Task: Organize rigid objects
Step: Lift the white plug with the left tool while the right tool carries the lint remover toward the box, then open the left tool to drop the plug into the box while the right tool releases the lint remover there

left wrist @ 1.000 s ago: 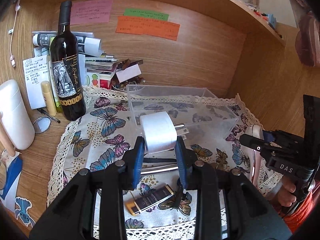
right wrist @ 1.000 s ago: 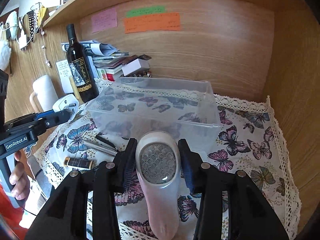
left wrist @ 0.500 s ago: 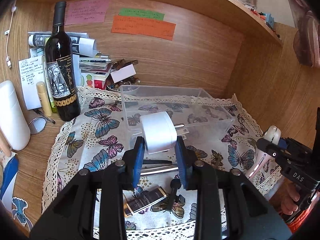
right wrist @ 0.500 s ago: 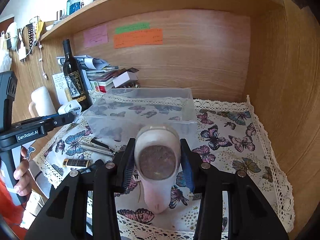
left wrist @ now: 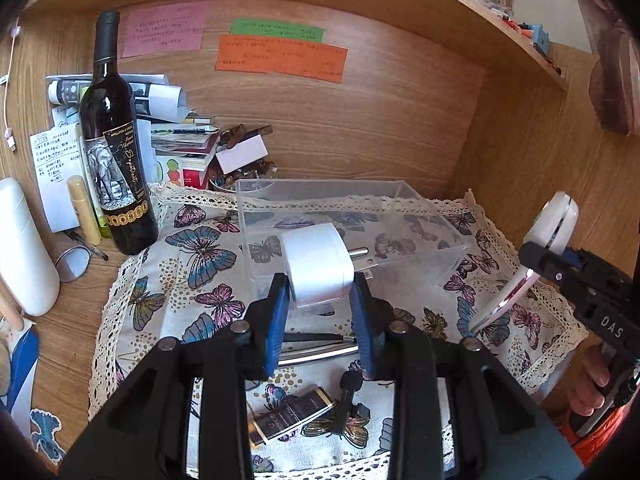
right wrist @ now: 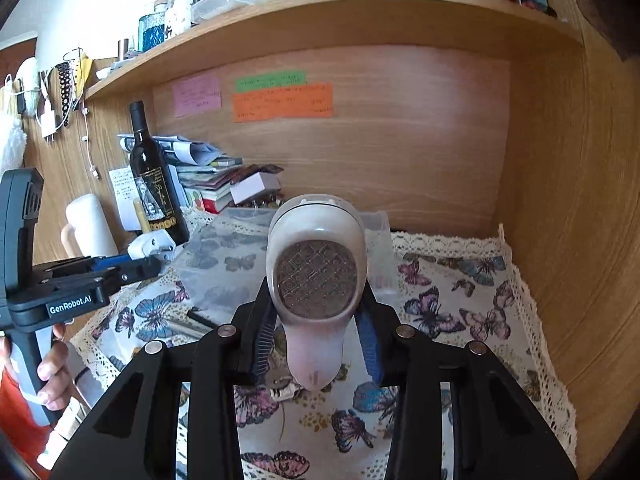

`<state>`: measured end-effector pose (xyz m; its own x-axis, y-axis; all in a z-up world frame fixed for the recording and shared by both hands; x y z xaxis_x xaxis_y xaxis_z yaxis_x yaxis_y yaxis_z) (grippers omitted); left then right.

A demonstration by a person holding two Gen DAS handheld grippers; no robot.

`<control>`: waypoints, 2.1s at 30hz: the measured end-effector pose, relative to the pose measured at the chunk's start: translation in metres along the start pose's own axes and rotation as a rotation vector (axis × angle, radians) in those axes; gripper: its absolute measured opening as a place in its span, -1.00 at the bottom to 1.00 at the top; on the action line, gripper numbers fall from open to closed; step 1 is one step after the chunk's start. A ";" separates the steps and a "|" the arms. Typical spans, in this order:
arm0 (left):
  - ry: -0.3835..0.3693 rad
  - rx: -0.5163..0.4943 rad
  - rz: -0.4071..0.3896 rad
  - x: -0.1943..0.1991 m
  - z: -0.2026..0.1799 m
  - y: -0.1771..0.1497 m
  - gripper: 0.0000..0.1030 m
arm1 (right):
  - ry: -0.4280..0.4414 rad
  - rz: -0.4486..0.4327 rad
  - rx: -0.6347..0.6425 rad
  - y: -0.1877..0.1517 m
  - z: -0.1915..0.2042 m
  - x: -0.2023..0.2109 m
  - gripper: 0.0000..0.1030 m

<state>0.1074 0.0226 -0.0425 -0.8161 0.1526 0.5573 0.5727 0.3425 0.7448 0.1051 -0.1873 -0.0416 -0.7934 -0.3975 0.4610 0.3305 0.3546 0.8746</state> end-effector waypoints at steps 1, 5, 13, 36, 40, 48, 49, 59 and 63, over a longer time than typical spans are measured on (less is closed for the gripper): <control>-0.001 -0.002 0.003 -0.002 -0.001 0.003 -0.40 | -0.006 -0.007 0.009 0.004 0.000 -0.002 -0.33; -0.003 -0.004 0.028 -0.015 -0.002 0.017 -0.40 | -0.033 -0.037 0.073 0.024 0.004 -0.011 -0.33; 0.018 0.035 0.130 -0.061 0.013 0.037 -0.41 | -0.025 -0.016 0.064 0.024 0.000 -0.033 -0.33; 0.033 -0.061 0.155 -0.076 0.019 0.043 -0.36 | 0.041 0.170 -0.022 0.056 -0.058 -0.120 -0.33; 0.036 -0.051 0.146 -0.076 0.022 0.043 -0.25 | 0.078 0.271 0.021 0.048 -0.042 -0.152 -0.33; 0.047 -0.079 0.066 -0.061 0.021 0.040 0.20 | 0.096 0.360 0.062 0.038 -0.020 -0.185 -0.33; 0.054 -0.085 0.052 -0.058 0.020 0.040 0.23 | 0.084 0.355 0.074 0.038 -0.018 -0.184 -0.33; 0.068 -0.092 -0.052 -0.024 0.017 0.044 0.64 | 0.008 0.220 0.078 0.052 -0.006 -0.129 0.35; 0.071 -0.095 -0.105 -0.006 0.015 0.041 0.88 | -0.021 0.153 0.075 0.056 -0.004 -0.093 0.70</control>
<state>0.1345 0.0502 -0.0205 -0.8663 0.0540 0.4966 0.4921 0.2629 0.8299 0.1997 -0.1342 -0.0347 -0.7475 -0.3170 0.5838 0.4095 0.4721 0.7807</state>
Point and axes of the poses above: each gripper's, at about its wrist camera, not at the fingertips, and x roughly against the way its jaws point, z to its left, y to its top, the point moved 1 cm from there along -x, roughly the way its jaws point, and after that the axes turned 14 degrees about x, right-handed, at the moved point
